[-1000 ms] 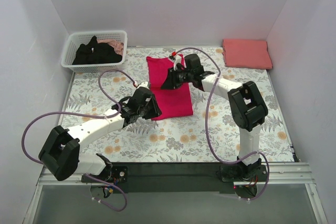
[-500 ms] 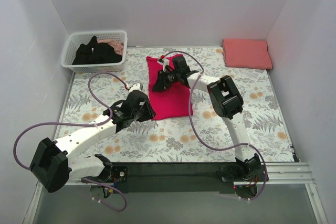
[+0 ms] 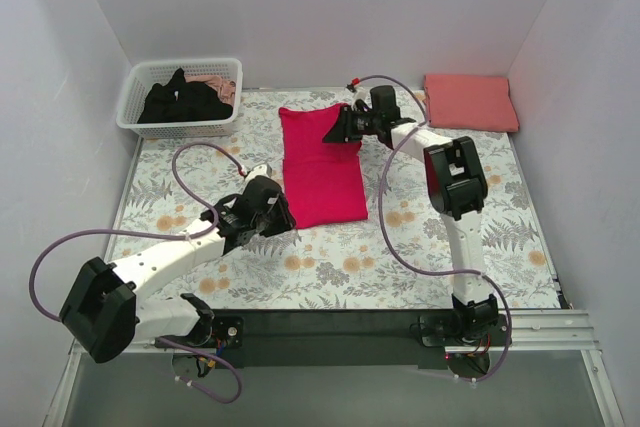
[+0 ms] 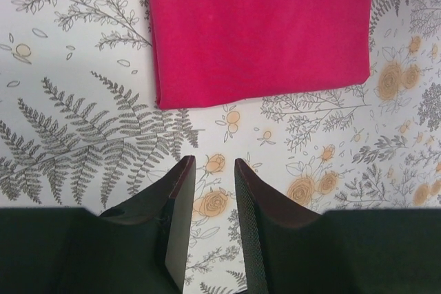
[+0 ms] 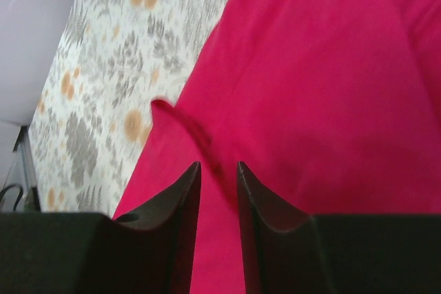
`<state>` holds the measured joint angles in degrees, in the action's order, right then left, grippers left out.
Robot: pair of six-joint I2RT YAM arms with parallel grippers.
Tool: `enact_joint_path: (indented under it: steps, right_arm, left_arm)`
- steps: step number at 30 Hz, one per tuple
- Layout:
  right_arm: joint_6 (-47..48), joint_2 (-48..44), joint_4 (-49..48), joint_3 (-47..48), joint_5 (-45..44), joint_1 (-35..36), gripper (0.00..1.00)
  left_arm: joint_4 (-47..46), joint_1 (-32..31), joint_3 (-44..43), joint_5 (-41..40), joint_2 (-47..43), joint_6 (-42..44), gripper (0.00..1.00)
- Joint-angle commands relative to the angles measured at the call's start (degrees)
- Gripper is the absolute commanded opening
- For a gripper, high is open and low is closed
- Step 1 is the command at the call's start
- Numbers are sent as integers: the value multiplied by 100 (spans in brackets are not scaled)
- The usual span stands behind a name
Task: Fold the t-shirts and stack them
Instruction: Fold the tshirt
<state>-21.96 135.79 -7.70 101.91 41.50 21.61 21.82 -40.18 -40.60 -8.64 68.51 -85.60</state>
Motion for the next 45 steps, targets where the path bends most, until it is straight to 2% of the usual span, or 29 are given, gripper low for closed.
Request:
enact_joint_path:
  steps: [1, 2, 6, 8, 10, 13, 16, 23, 27, 31, 38, 40, 45]
  right_arm:
    - [-11, -1323, -100, -933, 227, 72, 34]
    - [7, -1518, -100, -1528, 297, 72, 34]
    - [173, -2354, -135, -2891, 910, 63, 34]
    - [376, -2670, -126, -3307, 1158, 72, 34]
    - [420, -2794, -152, -3817, 1465, 63, 34]
    - [438, -2768, -205, -4344, 1659, 63, 30]
    - [595, -2646, -249, -4705, 1608, 63, 25]
    - [596, -2057, -354, -5127, 1335, -349, 11]
    - [394, -1986, -530, -5260, 1335, -587, 10]
    - [350, -2414, -530, -5295, 1361, -526, 11]
    - [-71, -3085, -635, -4866, 1300, 334, 11]
    - [-274, -2954, -732, -4603, 1256, 737, 12]
    - [-502, -2251, -978, -4232, 1063, 1240, 13]
  left_arm:
    - [-389, 168, -272, 11, 214, 175, 29]
    - [-529, 221, -325, 90, 302, 210, 28]
    - [-767, 484, -615, 573, 934, 395, 24]
    - [-863, 581, -826, 828, 1146, 421, 21]
    - [-917, 687, -1010, 1310, 1436, 439, 16]
    - [-1005, 819, -1038, 1540, 1762, 404, 8]
    - [-1101, 994, -845, 1760, 1973, 281, 4]
    - [-1233, 1452, -116, 2297, 2518, -149, 0]
    - [-1198, 1584, 210, 2315, 2527, -246, 0]
    - [-1066, 1628, 316, 2183, 2220, -203, 0]
    - [-970, 1628, 272, 2156, 1876, -97, 0]
    - [-978, 1628, 281, 2156, 1877, -97, 0]
    - [-934, 1637, 316, 2104, 1885, -123, 0]
